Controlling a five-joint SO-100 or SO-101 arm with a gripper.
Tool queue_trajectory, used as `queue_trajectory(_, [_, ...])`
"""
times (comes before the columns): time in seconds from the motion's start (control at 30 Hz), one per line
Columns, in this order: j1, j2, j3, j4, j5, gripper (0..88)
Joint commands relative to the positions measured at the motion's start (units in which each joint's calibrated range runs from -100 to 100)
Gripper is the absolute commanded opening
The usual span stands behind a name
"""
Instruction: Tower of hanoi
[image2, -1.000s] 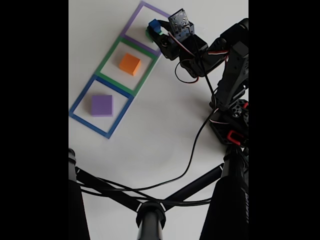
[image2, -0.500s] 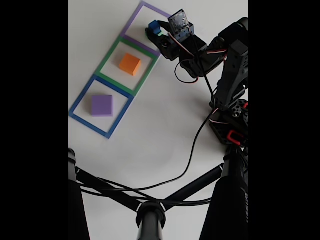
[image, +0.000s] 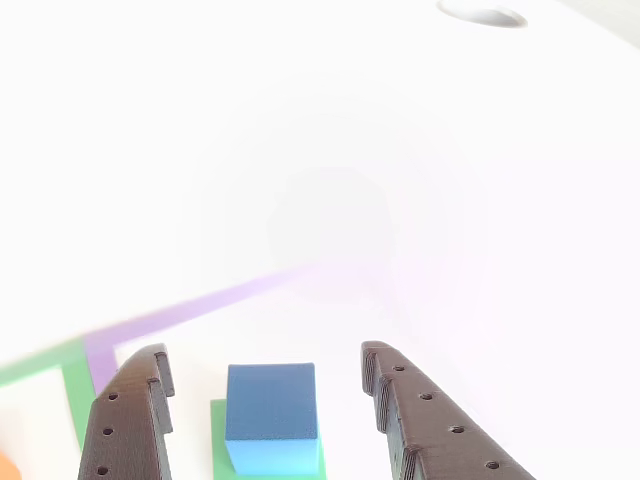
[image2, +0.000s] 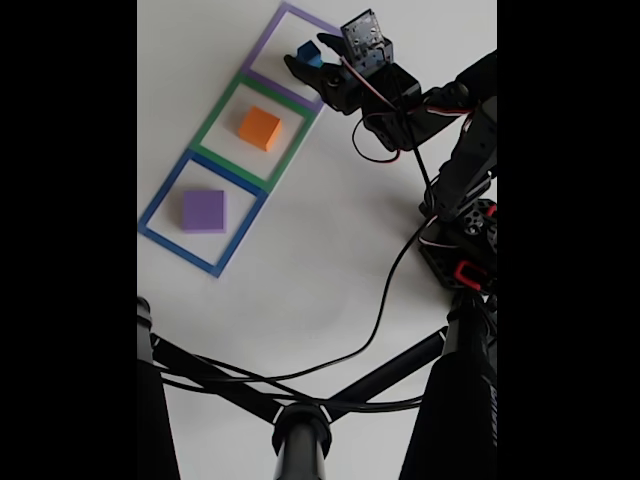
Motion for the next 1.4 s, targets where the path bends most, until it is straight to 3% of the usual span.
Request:
queue_trajectory(0.0, [1.48,-16.49,0.8,13.84,0.0,22.9])
queue_trajectory(0.17, [1.48,-35.14,-0.11,35.62,0.0,28.9])
queue_trajectory(0.33, [-0.92,-45.96,-7.75,55.94,0.0,29.2])
queue_trajectory(0.53, [-5.23,-50.48,-34.93,95.05,0.0,28.1])
queue_trajectory(0.63, [-7.15,-49.51,-49.47,113.35,0.0,23.6])
queue_trajectory(0.73, [-9.93,-48.46,-59.65,125.9,0.0,8.9])
queue_trajectory(0.83, [-12.8,-47.17,-67.29,133.92,0.0,1.3])
queue_trajectory(1.0, [-16.74,-45.8,-73.93,141.77,0.0,0.1])
queue_trajectory(1.2, [-17.31,-46.36,-71.2,141.29,0.0,16.1])
queue_trajectory(1.37, [-15.11,-51.13,-56.75,130.52,0.0,27.3])
